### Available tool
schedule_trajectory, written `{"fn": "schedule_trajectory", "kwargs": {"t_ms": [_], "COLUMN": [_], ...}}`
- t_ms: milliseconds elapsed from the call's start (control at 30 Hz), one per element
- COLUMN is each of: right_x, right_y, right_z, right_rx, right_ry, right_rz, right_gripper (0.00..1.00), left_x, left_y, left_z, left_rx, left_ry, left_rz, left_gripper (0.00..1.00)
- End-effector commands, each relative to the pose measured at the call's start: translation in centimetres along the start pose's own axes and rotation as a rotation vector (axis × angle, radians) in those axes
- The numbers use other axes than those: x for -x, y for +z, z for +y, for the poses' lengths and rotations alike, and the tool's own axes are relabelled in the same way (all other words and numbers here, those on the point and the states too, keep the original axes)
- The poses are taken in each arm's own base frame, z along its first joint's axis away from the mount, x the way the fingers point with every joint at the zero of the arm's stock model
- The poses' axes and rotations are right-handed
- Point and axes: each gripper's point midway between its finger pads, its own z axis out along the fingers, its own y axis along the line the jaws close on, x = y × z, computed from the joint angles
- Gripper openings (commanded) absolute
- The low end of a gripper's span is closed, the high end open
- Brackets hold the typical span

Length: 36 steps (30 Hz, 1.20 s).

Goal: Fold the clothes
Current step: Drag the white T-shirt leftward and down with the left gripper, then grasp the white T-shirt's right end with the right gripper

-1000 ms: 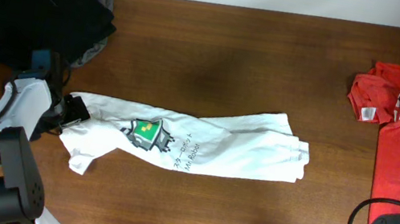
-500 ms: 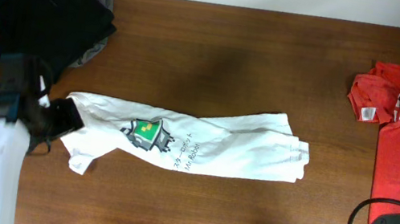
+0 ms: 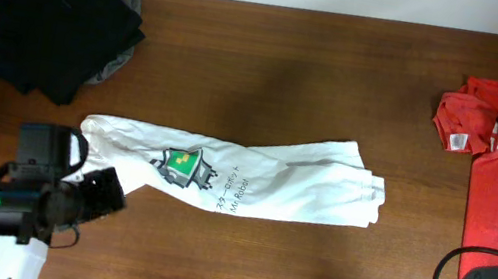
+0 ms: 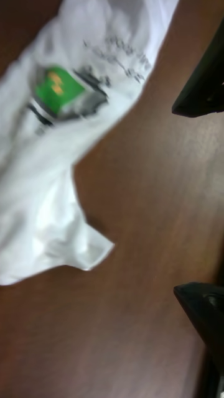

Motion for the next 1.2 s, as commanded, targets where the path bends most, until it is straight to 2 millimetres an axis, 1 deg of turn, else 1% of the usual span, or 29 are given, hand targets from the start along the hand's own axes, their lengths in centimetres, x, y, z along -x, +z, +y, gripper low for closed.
{"fn": "schedule_trajectory", "kwargs": {"t_ms": [0,33,67,133,200,267,333,367,433,567,667,767,800,833,933,1100,1167], "right_x": [-3.1,-4.5,-5.5,-7.2,-8.9,-10.9,-13.3,-14.2,-16.6,-19.4,-20.2,-20.4,-20.5,-20.6,-21.0,-22.4,-22.7], "right_y": [-0.8,-1.5,-2.0,-2.8,-2.9,-2.3,-0.9,-0.2,2.0,6.0,7.1,7.9,8.1,8.2,9.2,10.7,11.1], "right_z": [3.6,5.0,5.9,7.8,8.9,9.7,11.0,11.6,13.3,15.0,15.4,15.5,15.5,15.5,15.7,15.4,15.3], "right_rx": [0.232,0.318,0.378,0.462,0.469,0.437,0.388,0.376,0.356,0.295,0.3,0.307,0.306,0.307,0.318,0.333,0.334], "right_ry": [0.011,0.011,-0.002,-0.106,-0.231,-0.321,-0.405,-0.439,-0.518,-0.622,-0.62,-0.616,-0.616,-0.615,-0.612,-0.611,-0.611], "right_rz": [0.161,0.235,0.283,0.33,0.344,0.367,0.379,0.378,0.36,0.268,0.253,0.239,0.242,0.24,0.224,0.237,0.236], "right_gripper": [0.98,0.98,0.98,0.99,0.99,0.99,0.98,0.98,0.98,0.98,0.98,1.0,0.95,0.93,0.93,0.91,0.89], "left_x": [-1.8,-2.1,-2.4,-2.9,-3.2,-3.2,-3.2,-3.2,-3.2,-3.6,-4.0,-3.6,-3.5,-3.5,-3.5,-3.4,-3.3], "left_y": [2.6,3.2,3.8,4.7,5.4,5.9,6.0,6.0,6.0,5.9,5.9,5.9,5.9,5.9,6.0,6.0,6.0], "left_z": [0.5,0.6,0.5,0.1,-0.3,-0.5,-0.5,-0.5,-0.5,-0.3,-0.2,-0.3,-0.4,-0.4,-0.4,-0.4,-0.4], "left_rx": [0.008,0.007,0.001,-0.032,-0.062,-0.079,-0.08,-0.08,-0.079,-0.072,-0.066,-0.072,-0.074,-0.074,-0.075,-0.073,-0.072], "left_ry": [-0.056,-0.057,-0.058,-0.059,-0.06,-0.059,-0.059,-0.059,-0.059,-0.061,-0.063,-0.061,-0.06,-0.06,-0.06,-0.059,-0.059], "left_rz": [0.07,0.079,0.091,0.112,0.118,0.115,0.112,0.112,0.113,0.131,0.146,0.132,0.127,0.125,0.124,0.121,0.118], "left_gripper": [0.84,0.85,0.85,0.84,0.84,0.85,0.85,0.93,0.98,0.99,0.99,0.99,0.99,0.99,0.99,0.99,0.99]}}
